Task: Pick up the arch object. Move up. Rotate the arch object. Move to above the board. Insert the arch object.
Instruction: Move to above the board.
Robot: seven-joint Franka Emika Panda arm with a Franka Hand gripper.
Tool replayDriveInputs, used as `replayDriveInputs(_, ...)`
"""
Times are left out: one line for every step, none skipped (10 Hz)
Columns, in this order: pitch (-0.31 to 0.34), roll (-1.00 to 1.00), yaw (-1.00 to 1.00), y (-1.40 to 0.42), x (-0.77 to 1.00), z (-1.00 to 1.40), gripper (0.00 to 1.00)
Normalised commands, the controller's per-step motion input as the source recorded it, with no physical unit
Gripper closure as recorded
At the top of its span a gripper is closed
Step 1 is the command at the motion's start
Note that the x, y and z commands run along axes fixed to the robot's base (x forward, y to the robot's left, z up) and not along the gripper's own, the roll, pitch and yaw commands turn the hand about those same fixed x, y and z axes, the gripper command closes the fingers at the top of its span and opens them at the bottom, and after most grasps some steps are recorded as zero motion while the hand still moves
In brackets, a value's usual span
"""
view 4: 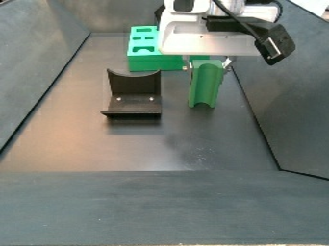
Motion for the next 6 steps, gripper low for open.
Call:
replayDriveInputs(-0.032, 0.49, 0.17, 0.1, -0.11, 1.0, 1.0)
replayDriveInputs(-0.018, 0.48, 0.15, 0.09, -0.11, 1.0, 1.0)
replayDriveInputs(0.017, 0.42, 0.1, 0.08, -0.1, 1.0, 1.0)
replayDriveInputs(0.032, 0.36, 0.08, 0.08, -0.09, 1.0, 1.0)
replayDriveInputs(0.029, 0.26, 0.05, 0.07, -0.09, 1.0, 1.0)
replayDriveInputs(0.013, 0.18, 0.03, 0.07, -0.09, 1.0, 1.0)
